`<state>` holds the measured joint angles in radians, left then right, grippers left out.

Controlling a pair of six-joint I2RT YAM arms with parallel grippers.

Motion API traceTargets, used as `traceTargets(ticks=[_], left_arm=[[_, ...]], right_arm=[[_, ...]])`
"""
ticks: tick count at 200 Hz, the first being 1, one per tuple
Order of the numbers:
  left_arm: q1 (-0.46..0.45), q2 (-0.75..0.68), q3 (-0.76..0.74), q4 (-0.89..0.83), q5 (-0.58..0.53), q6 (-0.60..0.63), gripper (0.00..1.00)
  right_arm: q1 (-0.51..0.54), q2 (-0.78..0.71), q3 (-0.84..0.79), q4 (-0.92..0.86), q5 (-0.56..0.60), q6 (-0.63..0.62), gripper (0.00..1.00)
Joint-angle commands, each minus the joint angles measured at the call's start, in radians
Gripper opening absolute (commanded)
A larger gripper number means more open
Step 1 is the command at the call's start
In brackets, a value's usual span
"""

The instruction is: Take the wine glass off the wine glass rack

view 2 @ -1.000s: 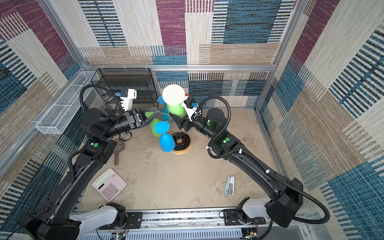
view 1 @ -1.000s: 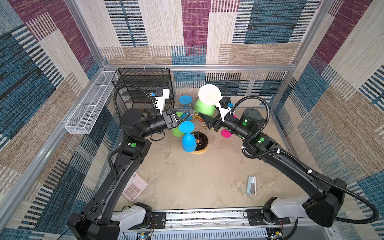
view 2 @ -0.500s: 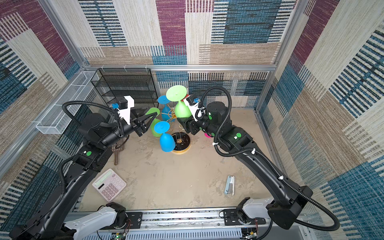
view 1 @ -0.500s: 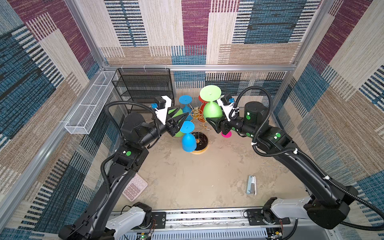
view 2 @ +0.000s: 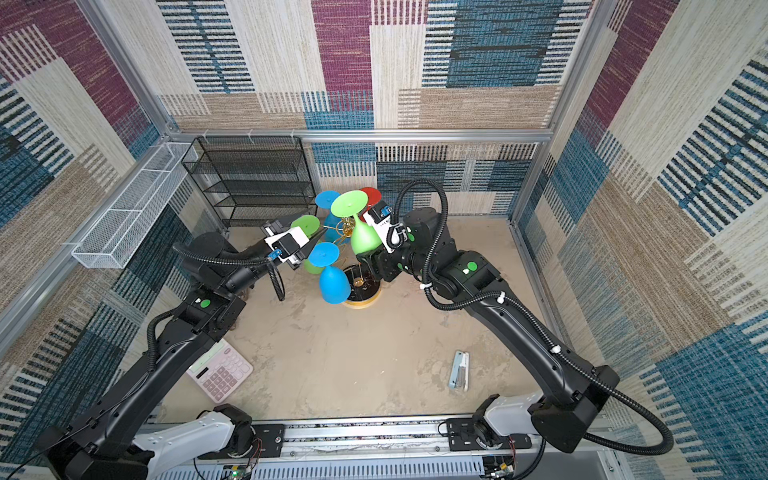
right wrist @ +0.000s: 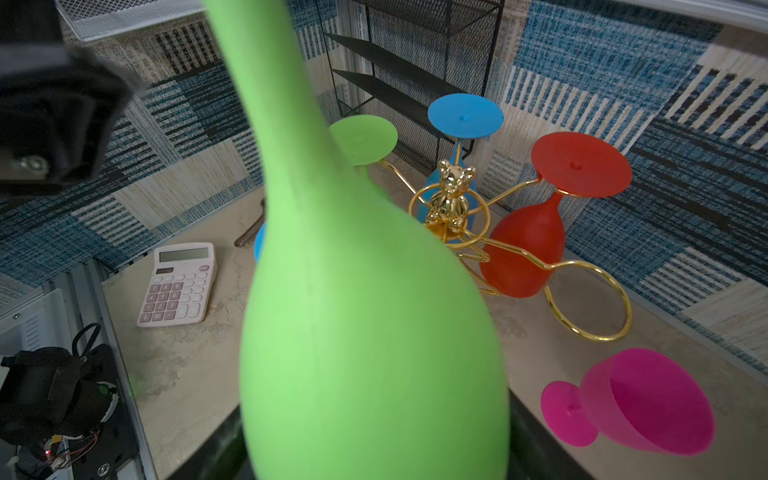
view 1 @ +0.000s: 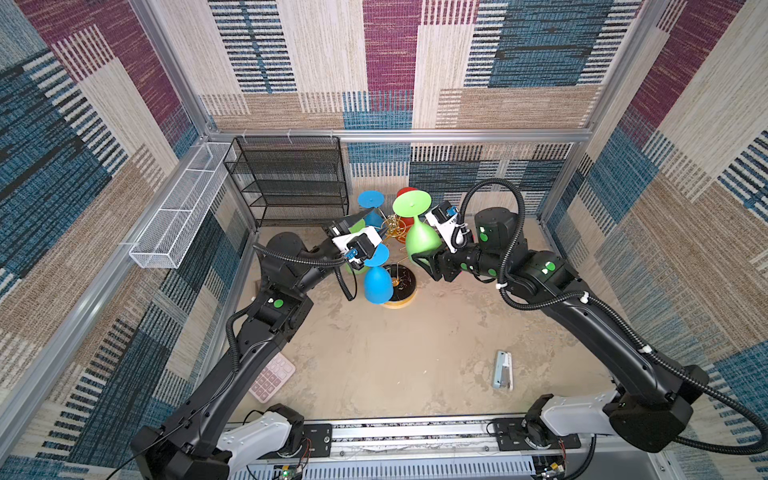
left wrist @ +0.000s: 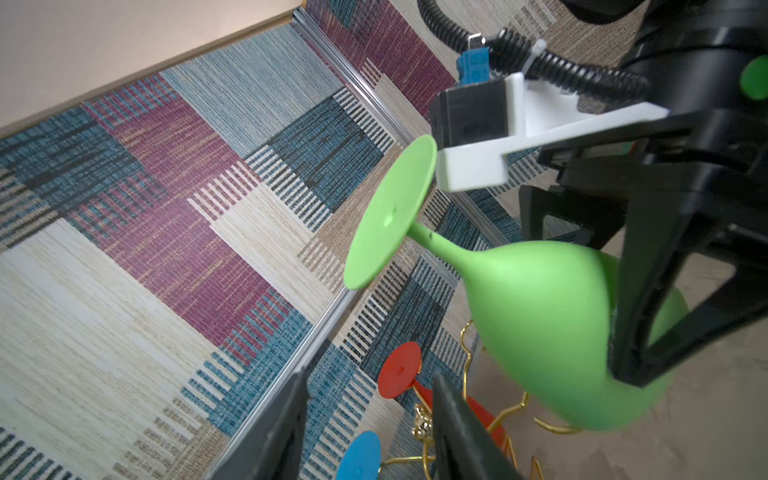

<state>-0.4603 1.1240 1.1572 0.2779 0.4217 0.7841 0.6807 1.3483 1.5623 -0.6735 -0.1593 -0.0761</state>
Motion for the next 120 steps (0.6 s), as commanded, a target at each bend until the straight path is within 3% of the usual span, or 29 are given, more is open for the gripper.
traceTargets(ticks=[1, 43, 120], left_arm=[[-0.001, 0.019, 0.016, 0.084, 0.025, 0.107, 0.51], [-0.005, 0.041, 0.012, 0.093, 0.082, 0.157, 0.51], [-0.011, 0.089, 0.040, 0.139, 0.084, 0.177, 0.45]], right_arm=[[0.002, 0.006, 0.004, -0.009, -0.037, 0.016, 0.52], [0.002, 0.014, -0.002, -0.005, -0.063, 0.025, 0.50], [0.009, 0.031, -0.015, 0.002, -0.098, 0.025, 0.47]])
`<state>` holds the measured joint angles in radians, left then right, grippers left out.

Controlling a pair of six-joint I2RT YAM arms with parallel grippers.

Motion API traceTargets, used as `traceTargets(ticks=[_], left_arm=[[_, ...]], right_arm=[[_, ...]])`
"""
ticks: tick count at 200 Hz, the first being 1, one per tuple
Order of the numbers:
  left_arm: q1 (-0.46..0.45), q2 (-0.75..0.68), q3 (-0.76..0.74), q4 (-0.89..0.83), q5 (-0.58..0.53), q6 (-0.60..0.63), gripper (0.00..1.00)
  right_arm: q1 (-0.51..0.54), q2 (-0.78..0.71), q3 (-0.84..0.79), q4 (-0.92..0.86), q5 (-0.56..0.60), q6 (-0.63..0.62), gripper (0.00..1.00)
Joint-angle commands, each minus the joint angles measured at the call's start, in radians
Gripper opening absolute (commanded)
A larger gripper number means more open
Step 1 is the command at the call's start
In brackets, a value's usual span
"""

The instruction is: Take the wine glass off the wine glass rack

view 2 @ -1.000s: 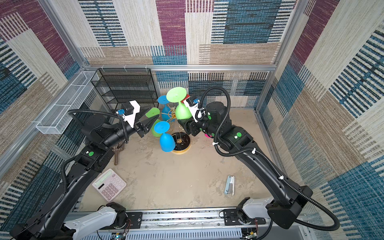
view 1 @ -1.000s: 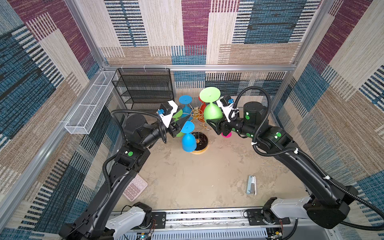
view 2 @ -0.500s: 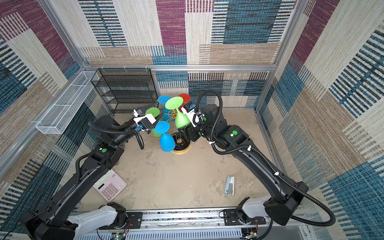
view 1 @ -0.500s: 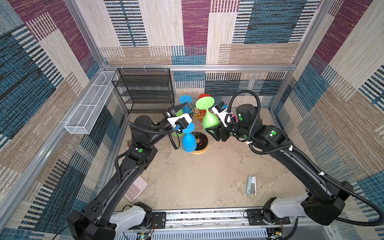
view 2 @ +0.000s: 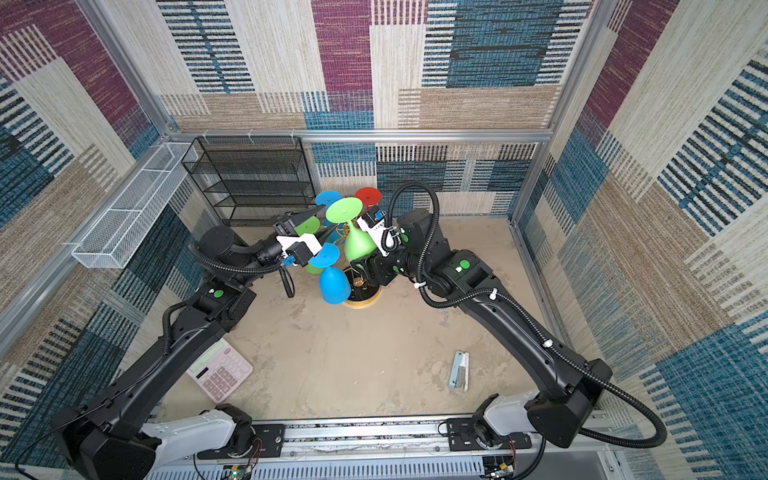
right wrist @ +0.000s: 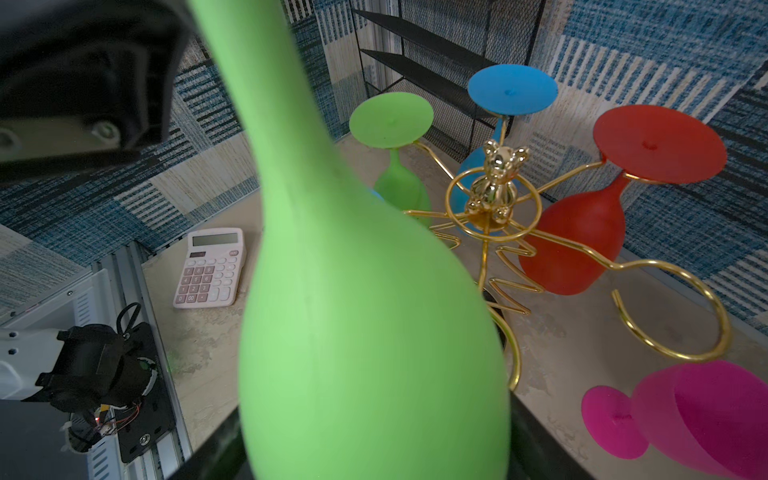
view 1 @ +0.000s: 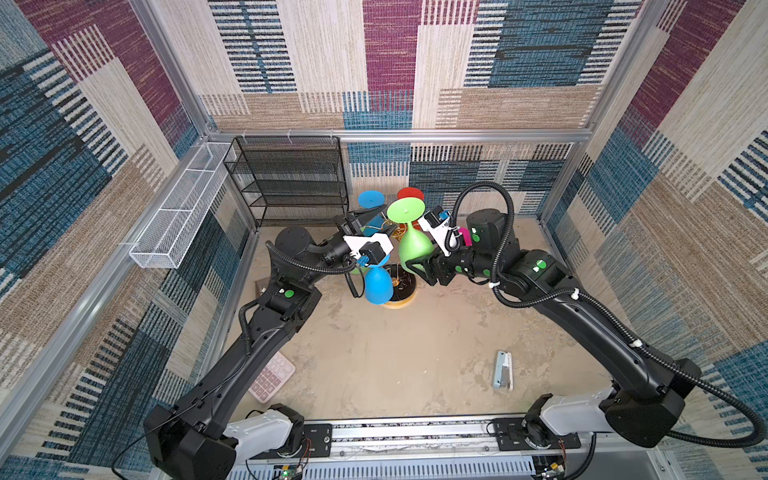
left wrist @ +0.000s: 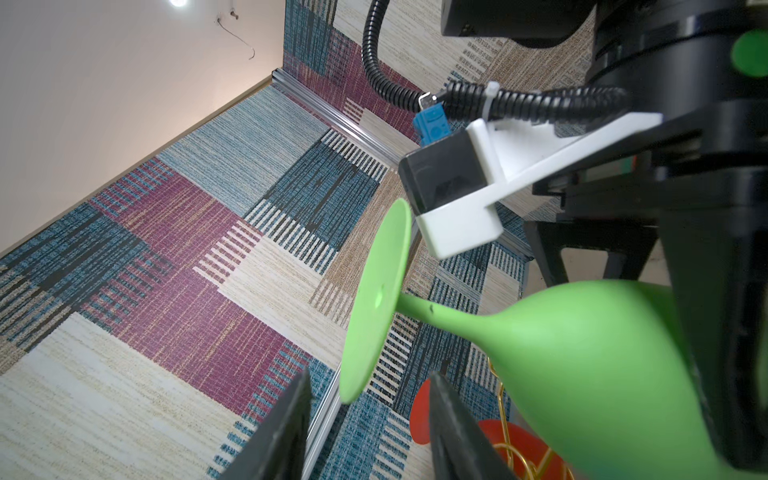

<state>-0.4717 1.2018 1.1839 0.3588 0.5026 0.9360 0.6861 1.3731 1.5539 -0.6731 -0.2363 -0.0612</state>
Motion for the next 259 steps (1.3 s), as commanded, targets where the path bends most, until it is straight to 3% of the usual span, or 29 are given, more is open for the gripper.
traceTargets(ticks=[1, 66, 112, 160, 197, 233, 259], left_arm=[[0.001, 0.011, 0.014, 0.058, 0.003, 0.025, 0.45], [0.001, 0.035, 0.033, 0.049, 0.028, 0.042, 0.34], [0.001, 0.043, 0.051, 0.052, 0.031, 0.052, 0.15], [0.001, 0.043, 0.048, 0.081, 0.015, 0.061, 0.02], [0.001, 0.038, 0.039, 0.113, -0.016, 0.062, 0.00], [0.001, 0.018, 0.016, 0.126, -0.068, 0.020, 0.00], [0.001, -0.008, -0.011, 0.132, -0.125, -0.083, 0.00]], right_arm=[[0.004, 0.006, -0.006, 0.001, -0.022, 0.010, 0.47], [0.011, 0.011, -0.005, -0.006, -0.024, 0.008, 0.45], [0.012, 0.011, 0.009, -0.005, -0.026, 0.008, 0.45], [0.014, 0.015, 0.026, -0.001, -0.045, 0.011, 0.48], [0.014, 0.000, 0.024, 0.036, -0.079, 0.028, 0.68], [0.015, -0.063, -0.016, 0.140, -0.108, 0.069, 0.99], [0.013, -0.127, -0.046, 0.245, -0.113, 0.101, 0.99]])
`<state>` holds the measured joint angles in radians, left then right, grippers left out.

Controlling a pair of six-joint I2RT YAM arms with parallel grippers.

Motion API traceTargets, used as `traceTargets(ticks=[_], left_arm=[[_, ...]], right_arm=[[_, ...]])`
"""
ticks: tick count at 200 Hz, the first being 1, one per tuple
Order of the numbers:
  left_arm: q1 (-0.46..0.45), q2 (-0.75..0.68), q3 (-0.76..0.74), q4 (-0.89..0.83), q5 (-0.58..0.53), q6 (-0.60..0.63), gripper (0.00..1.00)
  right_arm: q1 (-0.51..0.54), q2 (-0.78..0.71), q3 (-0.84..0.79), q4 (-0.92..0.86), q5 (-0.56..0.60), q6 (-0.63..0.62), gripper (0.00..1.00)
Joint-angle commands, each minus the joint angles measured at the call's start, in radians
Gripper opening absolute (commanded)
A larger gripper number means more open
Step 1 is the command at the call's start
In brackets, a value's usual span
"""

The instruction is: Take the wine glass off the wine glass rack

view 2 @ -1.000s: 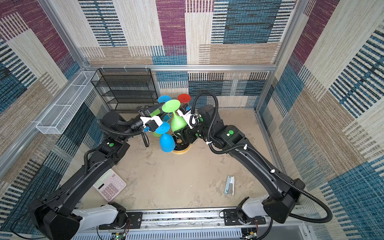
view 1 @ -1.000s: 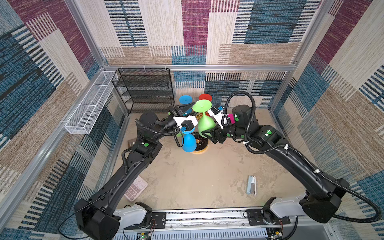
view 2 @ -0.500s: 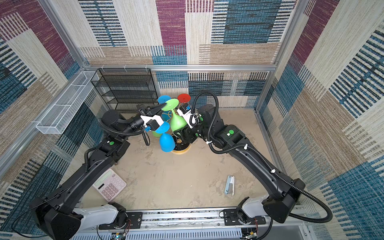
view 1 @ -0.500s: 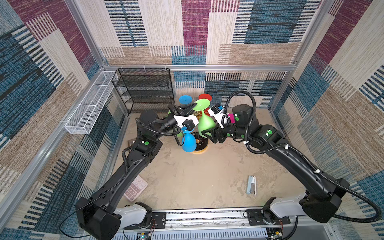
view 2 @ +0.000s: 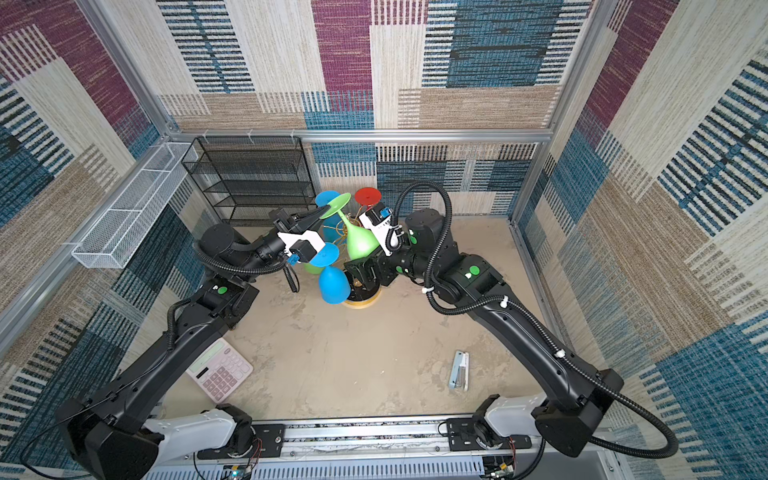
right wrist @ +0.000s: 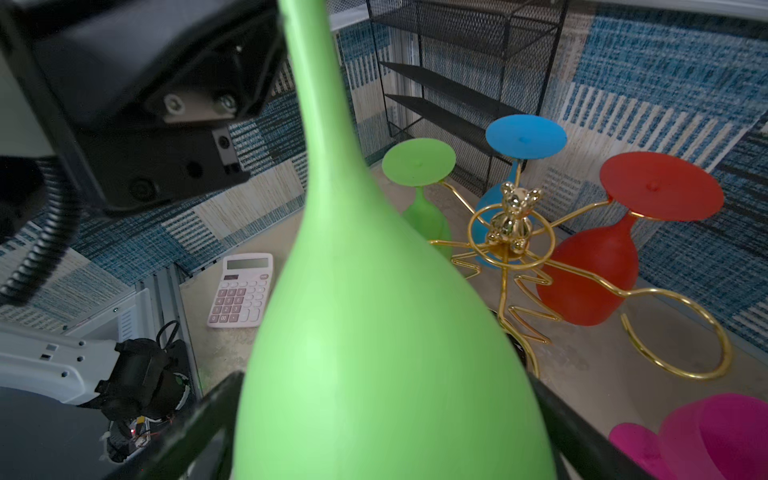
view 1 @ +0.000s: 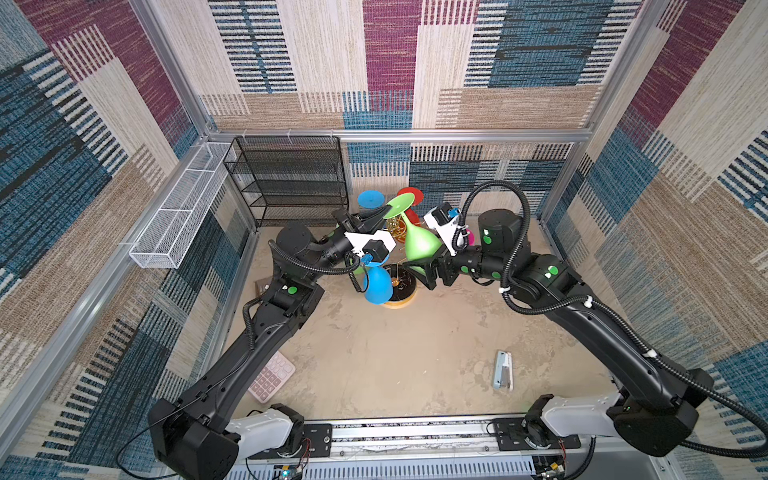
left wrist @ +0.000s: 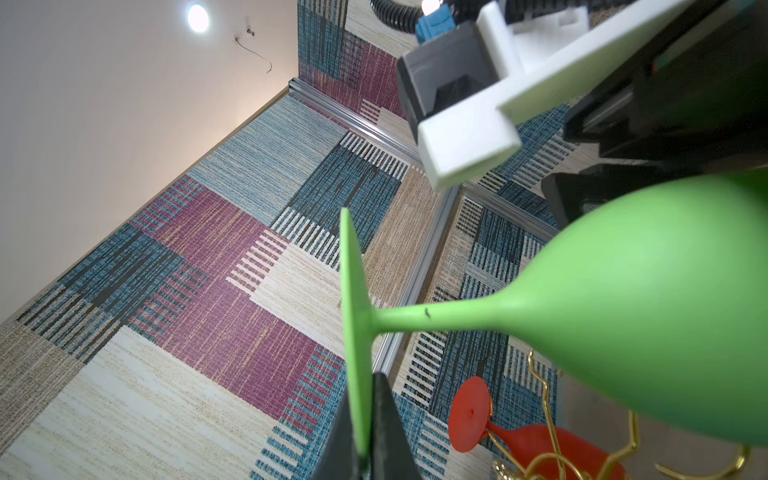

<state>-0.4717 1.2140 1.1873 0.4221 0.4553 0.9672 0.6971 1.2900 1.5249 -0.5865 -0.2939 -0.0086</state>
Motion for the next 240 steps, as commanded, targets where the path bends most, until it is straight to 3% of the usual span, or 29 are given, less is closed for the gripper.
traceTargets(ticks=[1, 28, 52, 75, 101, 141, 240], left_arm=[[0.001, -0.021, -0.016, 0.068, -0.081, -0.123, 0.00], [0.001, -0.066, -0.014, 0.001, -0.227, -0.415, 0.00], [0.001, -0.127, -0.048, -0.092, -0.354, -0.598, 0.00], [0.002, -0.185, -0.101, -0.176, -0.448, -0.837, 0.00], [0.002, -0.250, -0.202, -0.162, -0.470, -0.993, 0.00], [0.002, -0.293, -0.241, -0.183, -0.465, -1.068, 0.00], [0.002, -0.287, -0.252, -0.188, -0.398, -1.065, 0.00]], right_arm=[[0.002, -0.047, -0.018, 0.163, -0.055, 0.051, 0.99], [-0.003, -0.152, -0.090, 0.318, -0.001, 0.089, 0.99], [-0.017, -0.250, -0.160, 0.438, 0.038, 0.131, 1.00], [-0.040, -0.303, -0.182, 0.476, 0.033, 0.211, 0.93], [-0.041, -0.320, -0.198, 0.472, 0.093, 0.293, 0.83], [-0.041, -0.258, -0.179, 0.378, 0.135, 0.331, 0.66], [-0.041, -0.065, -0.131, 0.416, 0.054, 0.353, 0.54]])
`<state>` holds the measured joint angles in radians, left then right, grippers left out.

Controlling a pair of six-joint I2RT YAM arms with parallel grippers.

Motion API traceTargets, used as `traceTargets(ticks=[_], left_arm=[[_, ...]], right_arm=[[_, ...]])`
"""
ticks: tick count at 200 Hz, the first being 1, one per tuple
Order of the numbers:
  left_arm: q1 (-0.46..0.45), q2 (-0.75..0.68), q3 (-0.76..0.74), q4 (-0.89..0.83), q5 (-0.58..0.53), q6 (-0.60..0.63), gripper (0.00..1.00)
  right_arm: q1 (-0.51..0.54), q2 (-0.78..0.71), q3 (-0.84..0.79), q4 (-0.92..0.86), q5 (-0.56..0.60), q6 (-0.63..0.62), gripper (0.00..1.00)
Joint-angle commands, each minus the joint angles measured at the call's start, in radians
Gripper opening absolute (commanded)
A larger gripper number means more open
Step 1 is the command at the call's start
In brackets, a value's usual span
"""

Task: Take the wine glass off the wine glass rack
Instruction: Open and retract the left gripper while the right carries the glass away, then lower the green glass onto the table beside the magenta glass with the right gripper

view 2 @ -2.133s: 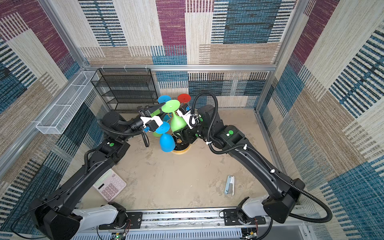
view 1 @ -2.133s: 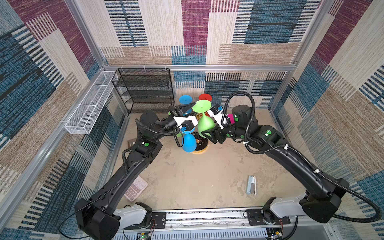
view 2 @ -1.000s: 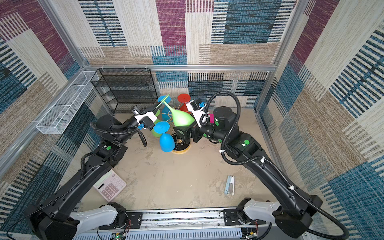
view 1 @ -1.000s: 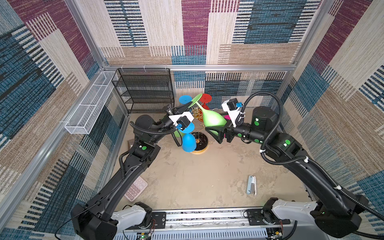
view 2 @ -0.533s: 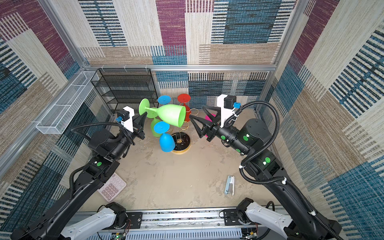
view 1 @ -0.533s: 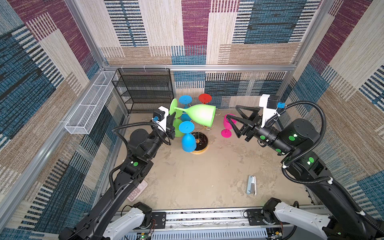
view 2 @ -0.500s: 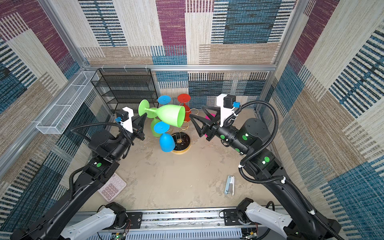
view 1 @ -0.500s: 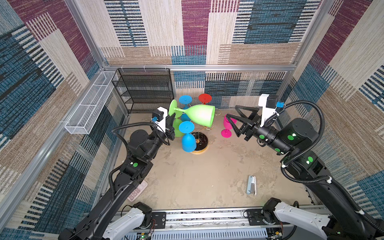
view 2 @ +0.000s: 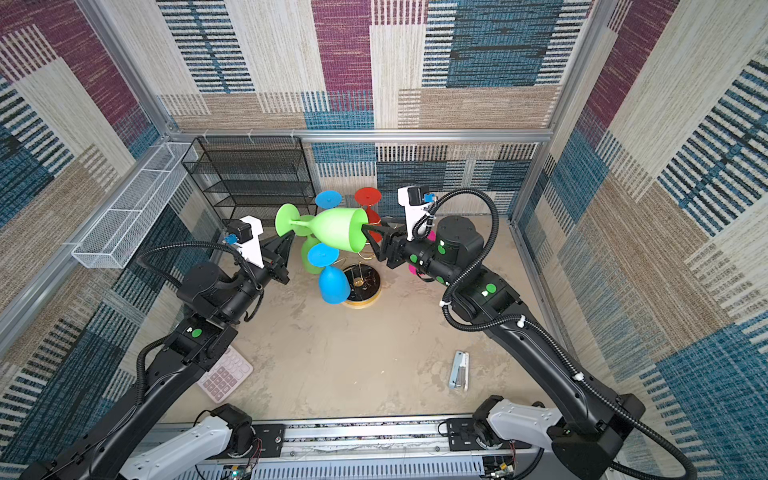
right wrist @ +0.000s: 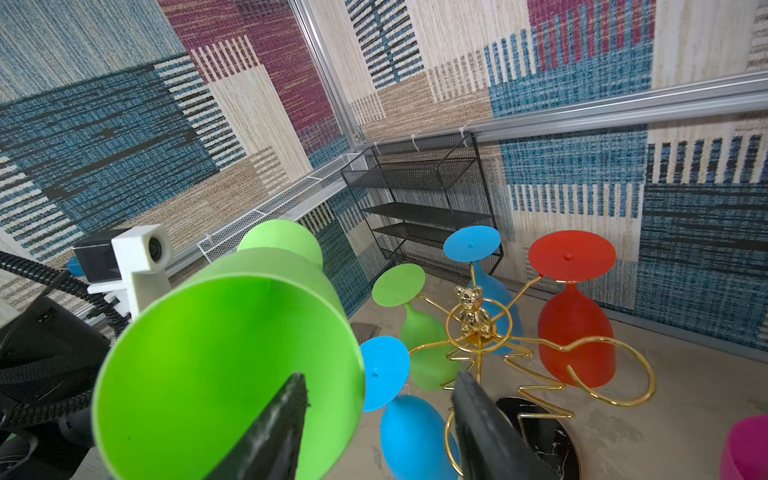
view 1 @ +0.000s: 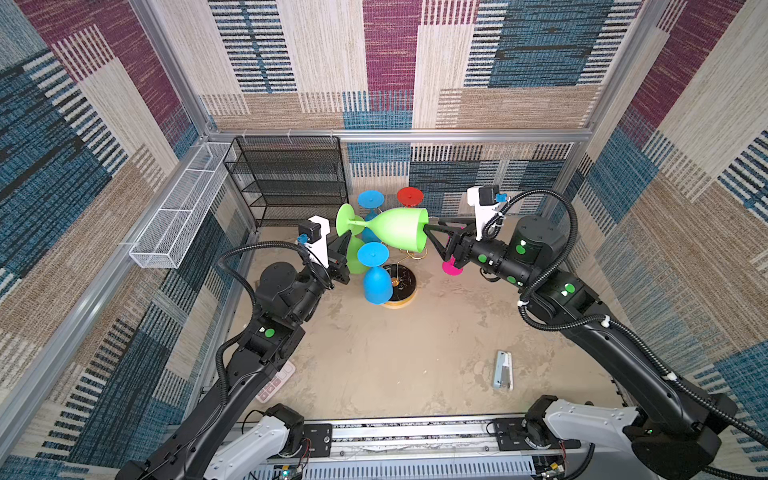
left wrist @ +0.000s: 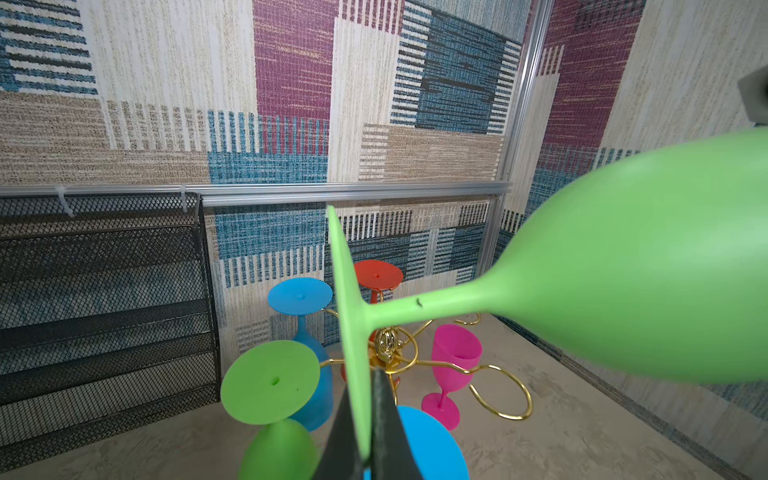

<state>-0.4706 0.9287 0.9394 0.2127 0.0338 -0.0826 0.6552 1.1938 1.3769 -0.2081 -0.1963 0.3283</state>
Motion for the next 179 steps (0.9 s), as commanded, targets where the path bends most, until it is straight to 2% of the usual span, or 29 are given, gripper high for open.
traceTargets(ticks=[1, 40, 76, 100, 135, 159, 179], left_arm=[[0.001, -0.001, -0.004, 0.022, 0.023, -0.016, 0.00], [0.002, -0.003, -0.004, 0.014, 0.040, -0.014, 0.00], [0.001, -0.002, -0.010, 0.011, 0.031, -0.014, 0.00], [0.001, -0.001, -0.012, 0.014, 0.020, -0.016, 0.00], [0.003, -0.025, -0.026, 0.012, -0.019, -0.019, 0.51], [0.004, -0.056, -0.037, -0.015, -0.055, -0.017, 0.70], [0.006, -0.084, -0.043, -0.052, -0.087, -0.011, 0.76]], right_arm=[[0.001, 0.033, 0.018, 0.038, -0.045, 0.016, 0.54], [0.001, 0.076, 0.033, 0.054, -0.098, 0.021, 0.30], [0.001, 0.077, 0.043, 0.050, -0.120, 0.010, 0.00], [0.001, 0.073, 0.056, 0.036, -0.110, 0.003, 0.00], [-0.014, 0.059, 0.106, -0.042, -0.012, -0.029, 0.00], [-0.090, 0.028, 0.134, -0.100, 0.024, -0.043, 0.00], [-0.157, -0.006, 0.144, -0.155, 0.061, -0.058, 0.00]])
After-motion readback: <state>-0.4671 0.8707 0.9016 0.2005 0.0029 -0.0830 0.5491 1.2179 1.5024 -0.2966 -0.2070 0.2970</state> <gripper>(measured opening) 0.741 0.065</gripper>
